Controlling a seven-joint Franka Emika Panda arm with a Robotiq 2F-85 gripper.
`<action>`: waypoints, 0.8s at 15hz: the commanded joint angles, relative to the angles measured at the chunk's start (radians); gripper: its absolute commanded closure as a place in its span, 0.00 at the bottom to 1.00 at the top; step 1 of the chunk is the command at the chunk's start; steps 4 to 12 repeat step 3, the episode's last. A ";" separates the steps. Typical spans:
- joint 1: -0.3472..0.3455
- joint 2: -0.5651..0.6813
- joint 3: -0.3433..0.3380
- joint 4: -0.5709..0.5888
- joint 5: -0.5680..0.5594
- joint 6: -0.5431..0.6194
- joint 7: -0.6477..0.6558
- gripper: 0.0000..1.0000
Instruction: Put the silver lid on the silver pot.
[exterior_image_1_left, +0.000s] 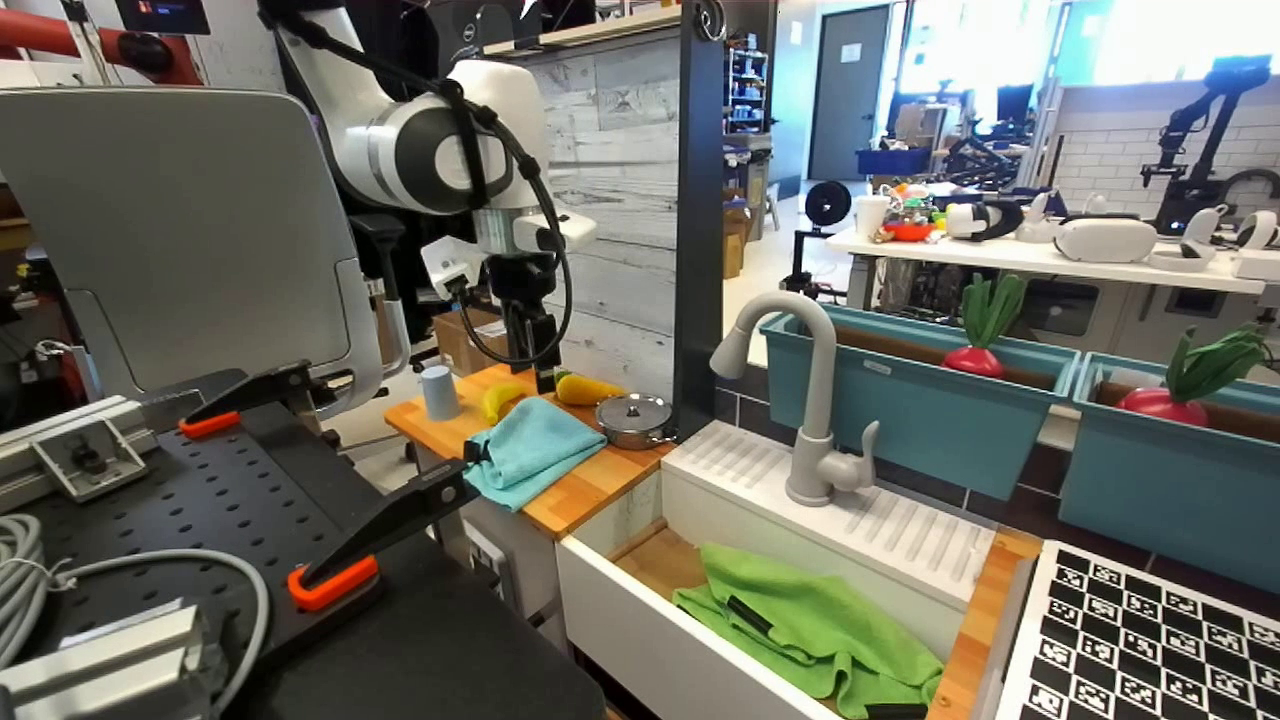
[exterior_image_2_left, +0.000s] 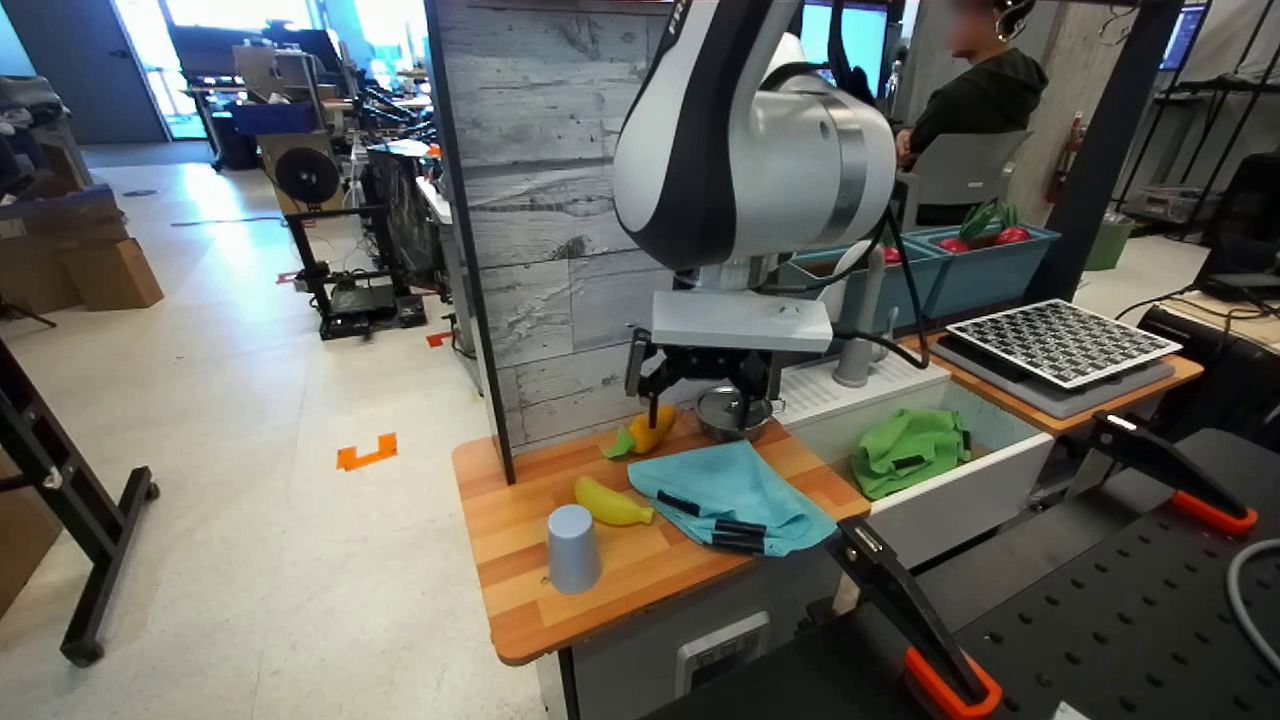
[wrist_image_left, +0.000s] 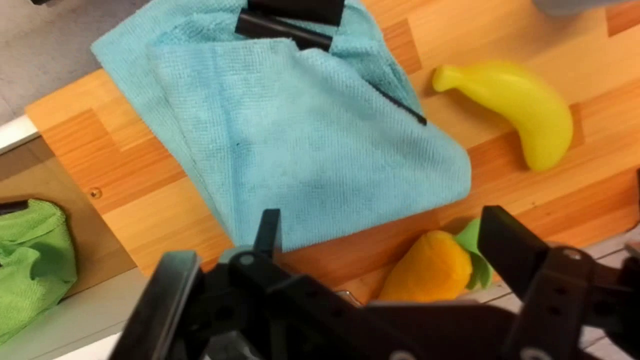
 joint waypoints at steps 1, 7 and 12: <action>0.006 -0.007 -0.001 -0.010 -0.003 0.001 -0.001 0.00; 0.005 -0.014 -0.004 -0.018 -0.006 0.002 -0.007 0.00; 0.005 -0.014 -0.004 -0.018 -0.006 0.002 -0.007 0.00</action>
